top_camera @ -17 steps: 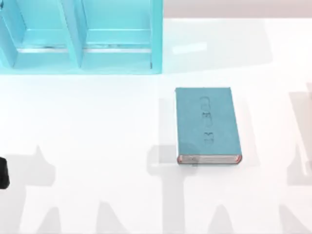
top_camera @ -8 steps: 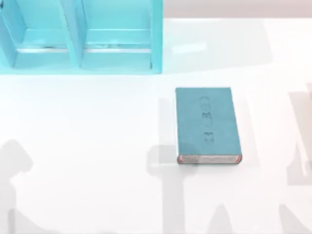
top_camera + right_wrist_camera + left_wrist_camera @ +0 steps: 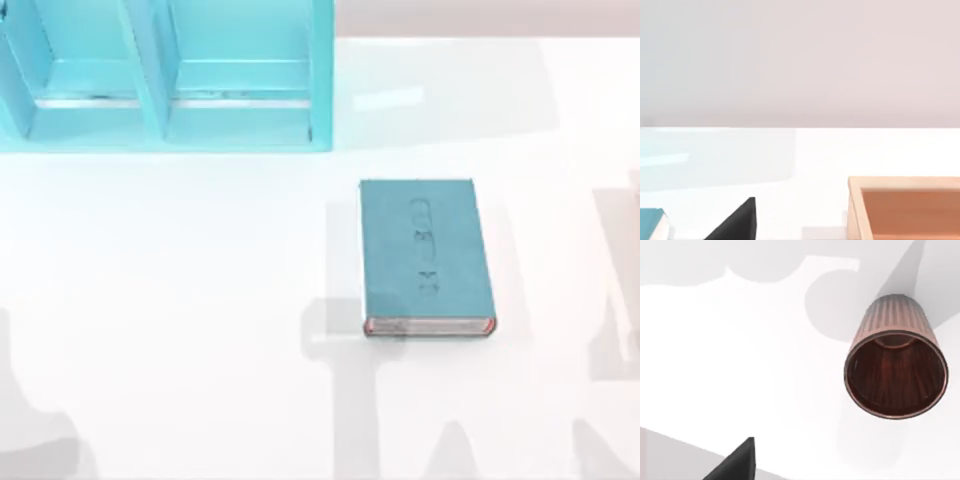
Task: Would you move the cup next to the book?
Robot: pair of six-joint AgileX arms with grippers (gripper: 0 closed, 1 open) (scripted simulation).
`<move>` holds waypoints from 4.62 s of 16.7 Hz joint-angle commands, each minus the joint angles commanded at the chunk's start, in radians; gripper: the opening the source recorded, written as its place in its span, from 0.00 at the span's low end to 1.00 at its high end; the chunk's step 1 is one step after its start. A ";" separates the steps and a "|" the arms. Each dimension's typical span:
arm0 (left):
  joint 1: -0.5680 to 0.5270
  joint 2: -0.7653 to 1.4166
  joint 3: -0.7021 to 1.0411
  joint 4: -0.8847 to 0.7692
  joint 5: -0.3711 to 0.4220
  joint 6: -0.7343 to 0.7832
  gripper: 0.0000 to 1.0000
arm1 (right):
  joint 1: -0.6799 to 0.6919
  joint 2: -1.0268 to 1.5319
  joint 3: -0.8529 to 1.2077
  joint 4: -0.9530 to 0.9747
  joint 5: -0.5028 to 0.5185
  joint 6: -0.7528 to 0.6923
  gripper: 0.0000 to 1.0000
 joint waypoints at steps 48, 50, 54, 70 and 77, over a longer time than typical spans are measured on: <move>0.111 0.306 -0.170 0.237 0.000 0.360 0.00 | 0.000 0.000 0.000 0.000 0.000 0.000 1.00; 0.110 0.305 -0.170 0.237 0.000 0.362 0.00 | 0.000 0.000 0.000 0.000 0.000 0.000 1.00; 0.116 0.284 -0.127 0.175 0.000 0.357 0.00 | 0.000 0.000 0.000 0.000 0.000 0.000 1.00; 0.042 0.291 0.071 -0.015 0.000 0.214 0.00 | 0.000 0.000 0.000 0.000 0.000 0.000 1.00; -0.230 0.518 0.385 -0.131 0.004 -0.343 0.00 | 0.000 0.000 0.000 0.000 0.000 0.000 1.00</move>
